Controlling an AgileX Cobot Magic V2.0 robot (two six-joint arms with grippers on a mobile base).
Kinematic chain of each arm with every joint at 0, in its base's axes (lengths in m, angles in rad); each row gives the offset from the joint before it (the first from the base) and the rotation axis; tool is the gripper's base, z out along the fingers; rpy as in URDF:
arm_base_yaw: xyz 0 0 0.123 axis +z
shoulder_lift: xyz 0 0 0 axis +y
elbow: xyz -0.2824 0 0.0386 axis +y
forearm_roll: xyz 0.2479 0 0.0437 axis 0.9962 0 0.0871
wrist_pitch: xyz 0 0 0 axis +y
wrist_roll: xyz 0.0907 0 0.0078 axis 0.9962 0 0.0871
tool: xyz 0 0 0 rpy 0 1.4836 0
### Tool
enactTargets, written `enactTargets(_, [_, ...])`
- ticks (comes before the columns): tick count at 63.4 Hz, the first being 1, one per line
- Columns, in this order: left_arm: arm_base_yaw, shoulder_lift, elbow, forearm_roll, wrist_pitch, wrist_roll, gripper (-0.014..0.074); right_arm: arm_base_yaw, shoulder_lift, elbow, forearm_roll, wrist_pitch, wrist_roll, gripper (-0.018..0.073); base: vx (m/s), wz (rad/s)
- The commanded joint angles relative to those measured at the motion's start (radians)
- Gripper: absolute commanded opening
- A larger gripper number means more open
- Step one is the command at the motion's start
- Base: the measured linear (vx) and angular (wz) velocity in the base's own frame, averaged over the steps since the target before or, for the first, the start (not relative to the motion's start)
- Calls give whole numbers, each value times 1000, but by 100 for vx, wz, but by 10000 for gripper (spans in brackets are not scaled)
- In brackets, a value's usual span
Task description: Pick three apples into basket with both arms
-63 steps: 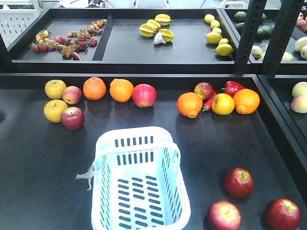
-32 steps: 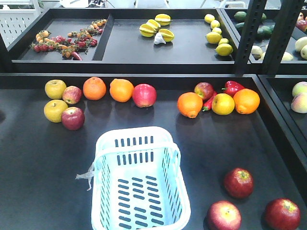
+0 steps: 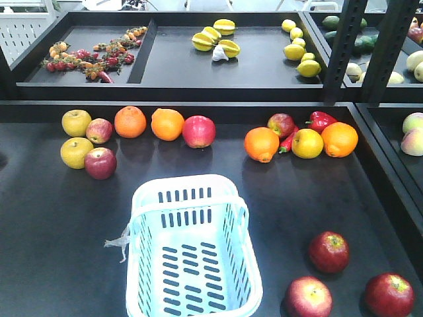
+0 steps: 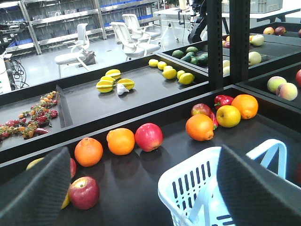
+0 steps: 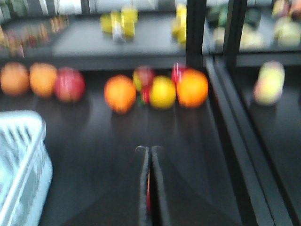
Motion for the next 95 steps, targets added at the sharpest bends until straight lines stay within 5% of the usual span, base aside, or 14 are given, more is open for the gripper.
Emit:
enactTargets(1, [2,10,-23,2,-68,-10,593,-1,149,-155,-17,126,-16,-9,0,0])
enactTargets(24, [2,10,-23,2,-68,-10,593,-1,339,-308,-18,210,-8,-6,0,0])
enactTargets(34, [2,10,-23,2,-68,-10,593,-1,339,-308,-18,243,-15,67,0,0])
enactTargets(62, [2,10,-23,2,-68,-10,593,-1,354,-308,-18,356,-64,729,0,0])
enactTargets(72, [2,10,-23,2,-68,-10,593,0,424,-308,11,374,-126,719,0,0])
enactTargets(85, [2,10,-23,2,-68,-10,593,0,608,-308,206,342,-326,701,0,0])
enactTargets(95, [2,10,-23,2,-68,-10,593,3,733,-308,263,320,-418,699,0,0])
